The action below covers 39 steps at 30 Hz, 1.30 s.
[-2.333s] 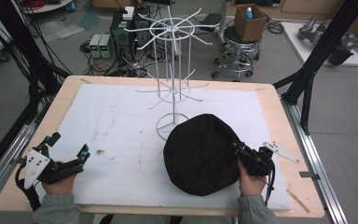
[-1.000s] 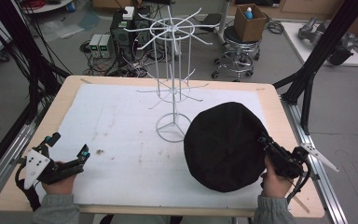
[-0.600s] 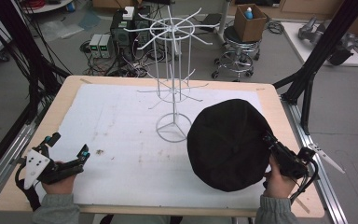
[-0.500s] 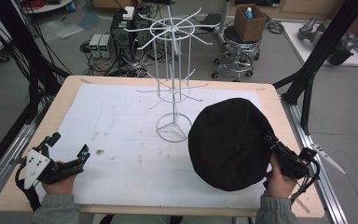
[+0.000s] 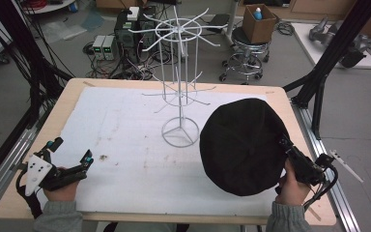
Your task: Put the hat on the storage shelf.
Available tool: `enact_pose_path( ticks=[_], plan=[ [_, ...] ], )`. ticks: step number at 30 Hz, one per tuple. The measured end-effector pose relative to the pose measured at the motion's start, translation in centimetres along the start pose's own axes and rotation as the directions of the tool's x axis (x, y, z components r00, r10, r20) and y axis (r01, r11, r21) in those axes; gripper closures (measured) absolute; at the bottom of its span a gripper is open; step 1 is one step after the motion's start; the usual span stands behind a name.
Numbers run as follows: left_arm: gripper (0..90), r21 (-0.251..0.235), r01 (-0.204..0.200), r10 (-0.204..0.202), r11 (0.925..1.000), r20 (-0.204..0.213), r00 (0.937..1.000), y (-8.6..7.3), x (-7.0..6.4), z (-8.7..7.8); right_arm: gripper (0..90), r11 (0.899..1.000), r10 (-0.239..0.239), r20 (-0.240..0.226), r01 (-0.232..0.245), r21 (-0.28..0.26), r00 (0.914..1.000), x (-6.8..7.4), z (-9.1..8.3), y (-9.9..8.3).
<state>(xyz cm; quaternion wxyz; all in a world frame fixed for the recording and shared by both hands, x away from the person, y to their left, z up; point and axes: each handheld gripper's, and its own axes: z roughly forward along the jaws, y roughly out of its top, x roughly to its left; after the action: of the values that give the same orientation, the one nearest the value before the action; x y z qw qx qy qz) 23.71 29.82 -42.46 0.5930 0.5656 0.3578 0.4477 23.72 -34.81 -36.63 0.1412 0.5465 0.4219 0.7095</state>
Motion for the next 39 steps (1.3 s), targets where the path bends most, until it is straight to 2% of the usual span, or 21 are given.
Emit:
enact_pose_path(
  ticks=[8, 19, 25, 33, 39],
  plan=[
    [1.7, 0.001, -0.001, 0.001, 1.0000, 0.000, 1.0000, 0.0, 0.0, 0.0, 78.8, 1.000, -0.025, -0.002, 0.025, -0.009, 0.9997, 0.6, -0.2, 0.7],
    [1.7, 0.002, -0.012, 0.012, 0.9999, 0.004, 0.9999, 0.0, -0.2, 0.1, 78.8, 0.998, -0.017, -0.037, 0.015, -0.054, 0.9992, 1.2, -0.5, 2.0],
    [1.7, 0.003, -0.011, 0.011, 0.9999, 0.005, 0.9999, 0.0, -0.2, 0.0, 78.6, 0.998, -0.014, -0.033, 0.012, -0.062, 0.9993, 1.5, -0.4, 2.4],
    [1.7, 0.002, -0.010, 0.010, 0.9999, 0.006, 0.9999, 0.0, -0.2, 0.1, 78.5, 0.997, -0.038, -0.053, 0.034, -0.070, 0.9979, 2.7, 0.4, 3.4],
    [1.7, 0.003, -0.011, 0.011, 0.9999, 0.007, 0.9999, 0.0, -0.2, 0.0, 79.3, 0.997, -0.037, -0.062, 0.032, -0.068, 0.9974, 3.3, 0.9, 3.8]
  ],
)
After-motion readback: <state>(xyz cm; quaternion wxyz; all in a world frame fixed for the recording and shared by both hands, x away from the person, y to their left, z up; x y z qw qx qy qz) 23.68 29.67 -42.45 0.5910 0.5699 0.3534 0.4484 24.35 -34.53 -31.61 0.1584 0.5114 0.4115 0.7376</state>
